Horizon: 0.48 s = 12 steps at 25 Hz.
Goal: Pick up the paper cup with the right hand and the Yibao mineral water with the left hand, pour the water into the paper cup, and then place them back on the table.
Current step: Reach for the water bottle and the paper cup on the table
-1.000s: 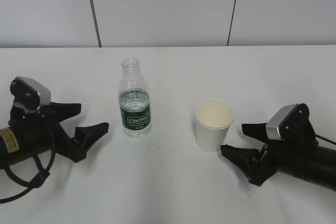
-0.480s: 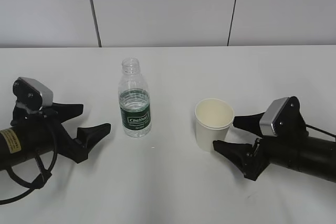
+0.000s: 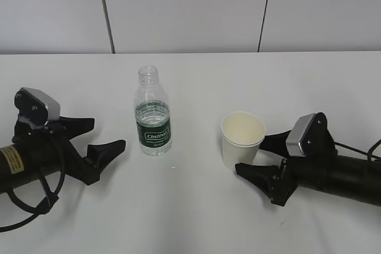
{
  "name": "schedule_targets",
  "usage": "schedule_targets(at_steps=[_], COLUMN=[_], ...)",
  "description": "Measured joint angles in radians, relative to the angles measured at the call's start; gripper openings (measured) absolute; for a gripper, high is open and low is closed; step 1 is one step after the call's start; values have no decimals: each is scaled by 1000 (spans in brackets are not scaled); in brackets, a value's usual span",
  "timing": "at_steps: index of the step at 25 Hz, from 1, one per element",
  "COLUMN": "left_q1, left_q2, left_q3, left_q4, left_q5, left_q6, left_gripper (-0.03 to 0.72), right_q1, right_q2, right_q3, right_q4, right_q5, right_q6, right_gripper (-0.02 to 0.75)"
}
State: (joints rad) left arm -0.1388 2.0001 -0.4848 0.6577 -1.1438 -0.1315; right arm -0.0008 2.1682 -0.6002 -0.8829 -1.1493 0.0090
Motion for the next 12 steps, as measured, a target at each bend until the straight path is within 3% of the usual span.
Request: schedule_targets(at_steps=[7, 12], left_q1=[0, 0], left_q2=[0, 0], left_q3=[0, 0], left_q4=[1, 0], left_q5=[0, 0], left_q6=[0, 0], left_gripper=[588, 588], right_q1=[9, 70], right_q2=[25, 55], right_q3=[-31, -75], right_q4=[-22, -16], right_q5=[0, 0], right_q6=[1, 3], right_gripper=[627, 622])
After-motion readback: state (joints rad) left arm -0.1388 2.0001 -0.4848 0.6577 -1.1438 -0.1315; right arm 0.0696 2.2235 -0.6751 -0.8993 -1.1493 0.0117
